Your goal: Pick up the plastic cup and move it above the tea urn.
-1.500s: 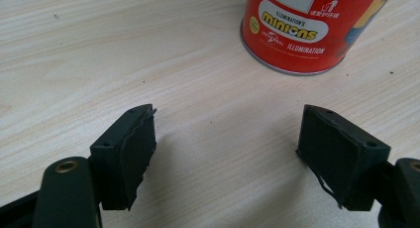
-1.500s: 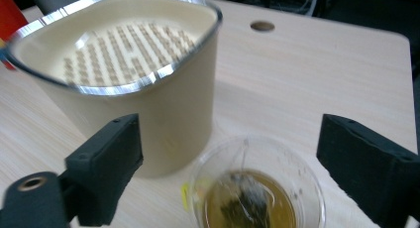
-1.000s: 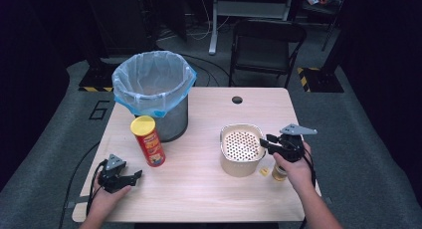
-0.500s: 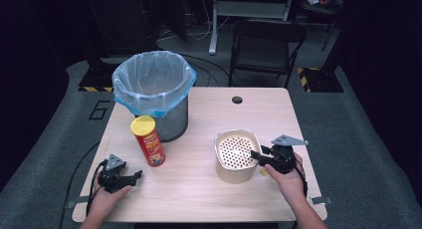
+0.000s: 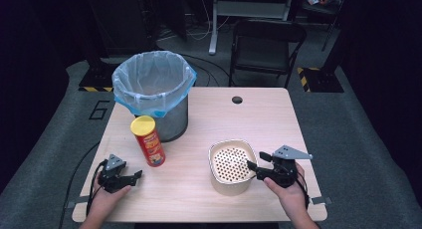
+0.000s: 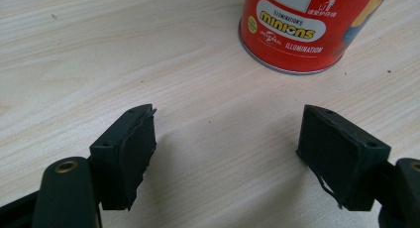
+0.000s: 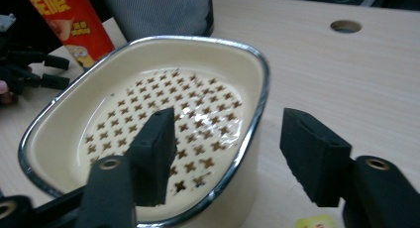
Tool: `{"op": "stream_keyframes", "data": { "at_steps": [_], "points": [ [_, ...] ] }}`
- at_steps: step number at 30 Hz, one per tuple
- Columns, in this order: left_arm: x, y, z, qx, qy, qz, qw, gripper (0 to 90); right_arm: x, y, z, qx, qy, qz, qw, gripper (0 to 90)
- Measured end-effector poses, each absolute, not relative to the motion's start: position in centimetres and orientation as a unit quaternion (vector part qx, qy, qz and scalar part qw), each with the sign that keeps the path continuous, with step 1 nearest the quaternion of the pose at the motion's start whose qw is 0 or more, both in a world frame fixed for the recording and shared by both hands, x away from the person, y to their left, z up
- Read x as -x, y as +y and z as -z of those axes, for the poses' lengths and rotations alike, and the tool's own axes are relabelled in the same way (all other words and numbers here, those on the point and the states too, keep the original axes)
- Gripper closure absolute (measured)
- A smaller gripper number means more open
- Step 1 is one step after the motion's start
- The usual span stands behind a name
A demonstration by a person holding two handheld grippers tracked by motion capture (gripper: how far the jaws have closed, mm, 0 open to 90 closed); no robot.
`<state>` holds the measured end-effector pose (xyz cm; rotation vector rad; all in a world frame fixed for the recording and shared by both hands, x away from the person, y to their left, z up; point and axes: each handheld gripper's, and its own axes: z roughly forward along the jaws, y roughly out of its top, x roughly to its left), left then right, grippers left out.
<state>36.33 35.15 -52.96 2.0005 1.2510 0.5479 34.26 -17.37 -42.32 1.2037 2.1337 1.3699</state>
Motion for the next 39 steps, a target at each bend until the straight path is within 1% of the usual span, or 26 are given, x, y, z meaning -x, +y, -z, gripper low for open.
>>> {"op": "stream_keyframes", "data": {
  "at_steps": [4,8,10,11,14,18,22,27,30,39],
  "points": [
    [-36.3,35.2,53.0,-0.773,0.483,-0.212,0.352,22.2,-35.2,-18.6,41.5,-0.418,0.755,-0.472,0.182,24.6],
    [-36.3,35.1,53.0,-0.773,0.483,-0.213,0.352,22.2,-36.0,-20.6,41.6,-0.42,0.755,-0.456,0.214,17.6],
    [-36.3,35.1,53.0,-0.771,0.484,-0.214,0.354,22.2,-36.3,-21.6,42.1,-0.424,0.756,-0.447,0.222,14.2],
    [-36.3,35.1,53.0,-0.772,0.484,-0.213,0.353,22.2,-36.5,-22.3,42.6,-0.428,0.754,-0.438,0.237,13.9],
    [-36.3,35.1,53.0,-0.772,0.484,-0.213,0.353,22.2,-36.6,-23.4,43.7,-0.439,0.753,-0.423,0.249,13.8],
    [-36.3,35.2,53.0,-0.773,0.483,-0.212,0.352,22.2,-36.8,-24.8,45.1,-0.456,0.744,-0.423,0.243,13.8],
    [-36.3,35.1,53.0,-0.773,0.484,-0.212,0.352,22.2,-36.7,-25.3,45.9,-0.459,0.748,-0.418,0.235,13.6],
    [-36.3,35.1,53.0,-0.773,0.484,-0.212,0.353,22.2,-36.5,-25.3,47.1,-0.454,0.758,-0.417,0.212,14.7],
    [-36.3,35.1,53.0,-0.772,0.484,-0.212,0.353,22.2,-36.3,-25.1,47.9,-0.453,0.764,-0.405,0.218,15.2],
    [-36.3,35.2,53.0,-0.773,0.483,-0.212,0.352,22.2,-36.3,-25.6,48.9,-0.453,0.762,-0.412,0.213,27.2]
  ]
}}
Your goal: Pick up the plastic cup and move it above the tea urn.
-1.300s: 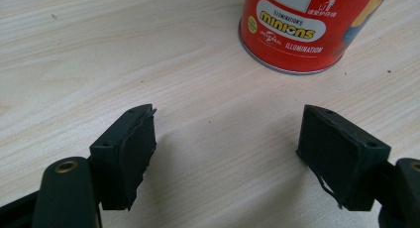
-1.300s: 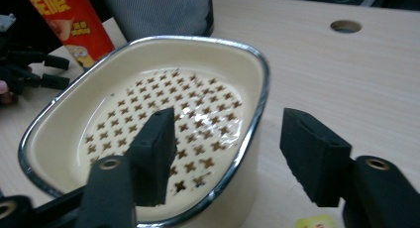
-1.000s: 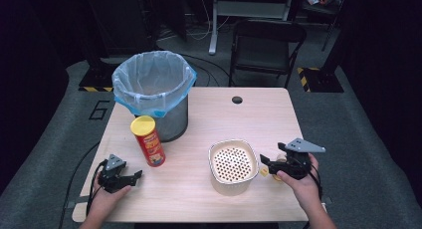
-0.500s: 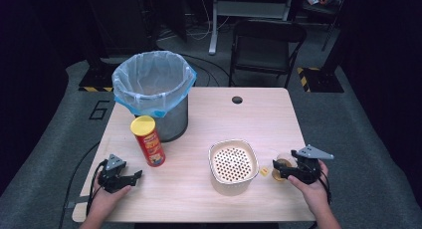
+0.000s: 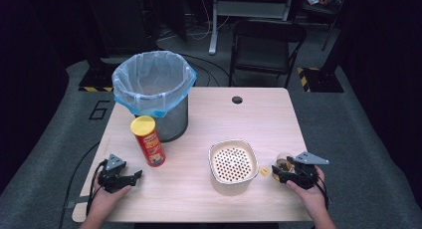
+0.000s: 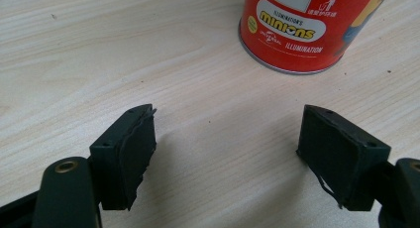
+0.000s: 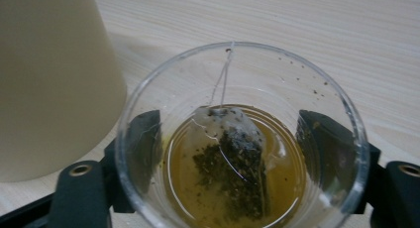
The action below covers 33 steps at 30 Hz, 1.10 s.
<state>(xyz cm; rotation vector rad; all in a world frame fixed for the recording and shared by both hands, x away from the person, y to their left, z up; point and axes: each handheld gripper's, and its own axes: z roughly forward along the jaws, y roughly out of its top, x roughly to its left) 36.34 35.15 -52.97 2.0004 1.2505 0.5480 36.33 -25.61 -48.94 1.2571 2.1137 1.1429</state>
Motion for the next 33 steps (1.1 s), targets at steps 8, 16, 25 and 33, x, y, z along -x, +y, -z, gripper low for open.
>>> {"op": "stream_keyframes", "data": {
  "at_steps": [8,16,25,33],
  "points": [
    [-36.3,35.1,53.0,-0.772,0.484,-0.213,0.353,22.2,-36.1,-25.5,48.8,-0.445,0.764,-0.412,0.22,30.3],
    [-36.3,35.1,53.0,-0.773,0.484,-0.212,0.352,22.2,-36.6,-25.4,47.4,-0.428,0.77,-0.419,0.222,33.3],
    [-36.3,35.1,53.0,-0.772,0.484,-0.212,0.353,22.2,-39.9,-23.7,42.2,-0.376,0.786,-0.438,0.223,34.6],
    [-36.3,35.1,53.0,-0.773,0.484,-0.212,0.352,22.2,-43.9,-20.5,39.9,-0.313,0.816,-0.426,0.234,35.0]
  ]
}}
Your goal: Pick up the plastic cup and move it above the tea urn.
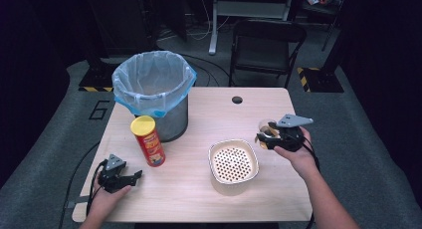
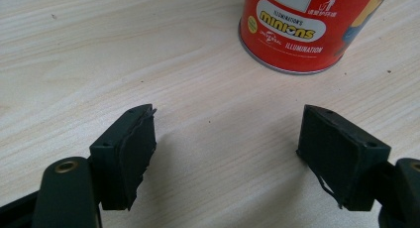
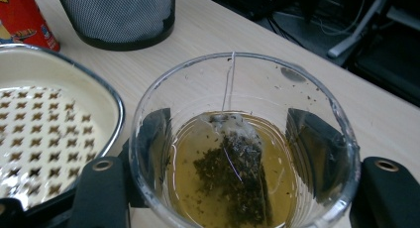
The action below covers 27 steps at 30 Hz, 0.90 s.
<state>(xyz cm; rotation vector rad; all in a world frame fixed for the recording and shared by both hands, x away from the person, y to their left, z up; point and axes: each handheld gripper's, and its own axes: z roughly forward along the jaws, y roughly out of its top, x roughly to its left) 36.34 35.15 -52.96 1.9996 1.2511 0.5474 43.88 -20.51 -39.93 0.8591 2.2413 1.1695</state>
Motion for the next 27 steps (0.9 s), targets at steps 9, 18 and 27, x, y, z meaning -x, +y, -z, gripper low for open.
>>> {"op": "stream_keyframes", "data": {
  "at_steps": [9,18,27],
  "points": [
    [-36.3,35.1,53.0,-0.771,0.484,-0.215,0.354,22.2,-47.2,-18.4,39.3,-0.264,0.816,-0.462,0.228,35.5],
    [-36.3,35.1,53.0,-0.77,0.484,-0.215,0.355,22.2,-47.3,-17.0,38.9,-0.208,0.828,-0.458,0.249,36.4],
    [-36.3,35.2,53.0,-0.773,0.483,-0.212,0.352,22.2,-45.5,-15.6,38.8,-0.132,0.834,-0.429,0.321,36.3]
  ]
}}
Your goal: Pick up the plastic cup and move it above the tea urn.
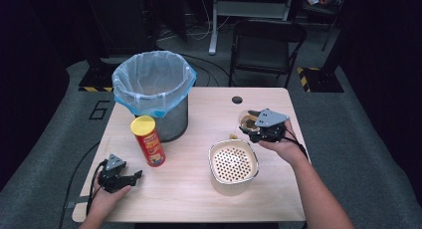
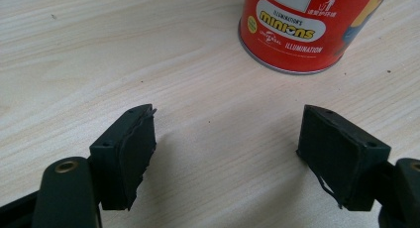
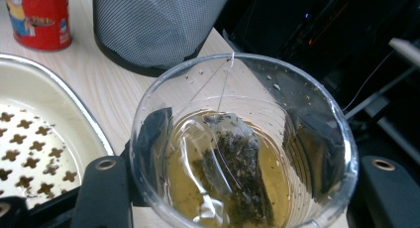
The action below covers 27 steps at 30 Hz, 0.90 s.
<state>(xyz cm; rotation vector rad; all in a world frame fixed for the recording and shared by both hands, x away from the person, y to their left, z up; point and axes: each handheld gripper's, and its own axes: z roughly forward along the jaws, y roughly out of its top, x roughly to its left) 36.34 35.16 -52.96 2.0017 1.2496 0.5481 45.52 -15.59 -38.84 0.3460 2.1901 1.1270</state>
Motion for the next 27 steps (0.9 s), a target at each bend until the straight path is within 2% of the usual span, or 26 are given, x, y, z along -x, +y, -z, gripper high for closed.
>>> {"op": "stream_keyframes", "data": {
  "at_steps": [18,22,27],
  "points": [
    [-36.3,35.2,53.0,-0.774,0.483,-0.211,0.352,22.2,-43.0,-14.2,39.2,-0.042,0.835,-0.387,0.39,36.2],
    [-36.3,35.2,53.0,-0.773,0.483,-0.211,0.352,22.2,-42.0,-13.7,39.3,-0.01,0.834,-0.368,0.412,36.3],
    [-36.3,35.2,53.0,-0.773,0.483,-0.212,0.352,22.2,-40.6,-12.9,39.4,0.027,0.825,-0.327,0.46,36.5]
  ]
}}
